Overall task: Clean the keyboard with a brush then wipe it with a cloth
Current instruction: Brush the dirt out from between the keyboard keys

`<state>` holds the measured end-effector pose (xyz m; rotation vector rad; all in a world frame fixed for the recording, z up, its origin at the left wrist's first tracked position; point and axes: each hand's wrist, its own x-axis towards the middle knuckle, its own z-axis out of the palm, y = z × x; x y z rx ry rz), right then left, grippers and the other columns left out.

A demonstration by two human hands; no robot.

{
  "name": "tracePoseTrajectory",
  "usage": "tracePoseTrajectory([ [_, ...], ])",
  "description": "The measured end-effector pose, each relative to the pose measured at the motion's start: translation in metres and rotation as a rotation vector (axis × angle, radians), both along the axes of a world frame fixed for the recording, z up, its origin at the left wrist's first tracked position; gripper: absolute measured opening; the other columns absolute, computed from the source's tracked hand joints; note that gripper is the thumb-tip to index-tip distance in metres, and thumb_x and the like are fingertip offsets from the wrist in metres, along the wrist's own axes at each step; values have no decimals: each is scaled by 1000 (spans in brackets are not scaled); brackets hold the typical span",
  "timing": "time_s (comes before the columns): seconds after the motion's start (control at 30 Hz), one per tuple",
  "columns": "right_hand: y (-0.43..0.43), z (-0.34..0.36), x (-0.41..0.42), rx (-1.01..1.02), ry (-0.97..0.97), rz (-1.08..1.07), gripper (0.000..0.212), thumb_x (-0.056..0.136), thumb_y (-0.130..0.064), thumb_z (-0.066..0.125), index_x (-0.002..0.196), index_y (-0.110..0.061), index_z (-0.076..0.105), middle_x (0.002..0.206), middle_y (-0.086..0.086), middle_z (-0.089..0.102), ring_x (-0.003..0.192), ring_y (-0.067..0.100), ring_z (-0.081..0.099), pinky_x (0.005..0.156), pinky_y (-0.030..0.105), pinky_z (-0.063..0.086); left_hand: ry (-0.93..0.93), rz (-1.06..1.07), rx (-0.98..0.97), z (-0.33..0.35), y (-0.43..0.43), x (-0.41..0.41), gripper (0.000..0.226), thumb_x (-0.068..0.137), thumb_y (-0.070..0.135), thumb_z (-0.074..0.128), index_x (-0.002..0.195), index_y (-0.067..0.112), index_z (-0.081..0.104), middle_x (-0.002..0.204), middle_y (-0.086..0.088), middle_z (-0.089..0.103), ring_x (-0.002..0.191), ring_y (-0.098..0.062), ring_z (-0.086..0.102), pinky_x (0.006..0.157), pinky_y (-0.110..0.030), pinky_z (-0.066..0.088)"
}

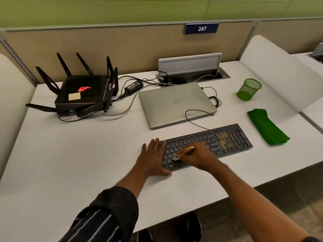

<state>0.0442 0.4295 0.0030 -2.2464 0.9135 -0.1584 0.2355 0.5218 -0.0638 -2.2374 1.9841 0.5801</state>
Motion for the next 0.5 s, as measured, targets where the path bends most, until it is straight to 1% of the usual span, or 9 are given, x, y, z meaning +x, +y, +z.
tracePoseTrajectory([
  [0.07, -2, 0, -2, -3, -10, -27, 13, 87, -14, 71, 98, -15, 77, 89, -4, 75, 69, -7, 64, 63, 9, 48, -3, 9, -3, -1, 4, 3, 132, 75, 79, 65, 160, 19, -16, 168, -13, -16, 155, -31, -13, 124, -53, -2],
  [0.1, -2, -2, -1, 0, 7, -17, 12, 86, -15, 72, 97, -15, 77, 90, -4, 75, 71, -5, 65, 65, 10, 49, 3, 14, -3, -1, 6, 4, 132, 75, 79, 65, 160, 19, -16, 168, -13, -16, 155, -31, -14, 124, -53, -2],
  [0.2, 5, -6, 2, 30, 67, 55, 10, 86, -18, 71, 94, -17, 77, 90, -5, 75, 78, 0, 67, 73, 20, 54, 14, 19, -18, -1, 8, 3, 132, 75, 79, 65, 160, 18, -15, 168, -14, -16, 155, -31, -14, 125, -50, -2],
  [0.27, 7, -4, 5, 54, 53, 55, 10, 86, -18, 70, 94, -16, 77, 87, -5, 75, 74, 1, 67, 70, 17, 54, 22, 22, -28, -1, 9, 3, 132, 76, 78, 66, 160, 18, -15, 168, -14, -16, 155, -32, -14, 125, -49, -2],
  [0.3, 7, -3, 6, 61, 29, 20, 10, 87, -17, 70, 93, -16, 77, 86, -5, 75, 73, 2, 67, 68, 15, 53, 24, 22, -27, -1, 9, 4, 132, 76, 78, 66, 160, 18, -16, 168, -14, -16, 155, -32, -14, 125, -48, -1],
  [0.4, 8, -3, 9, 4, -63, -120, 11, 89, -21, 70, 96, -16, 77, 86, -6, 75, 72, 3, 69, 68, 19, 57, 20, 18, -24, -2, 10, 5, 131, 76, 78, 65, 160, 17, -16, 168, -13, -16, 155, -31, -14, 125, -49, 0],
  [0.5, 14, -8, 8, -46, -38, -120, 13, 91, -25, 68, 98, -17, 76, 80, -3, 74, 67, 4, 67, 62, 22, 56, 16, 19, -26, -3, 10, 5, 131, 76, 78, 64, 160, 17, -14, 168, -14, -15, 155, -31, -14, 125, -50, 0],
])
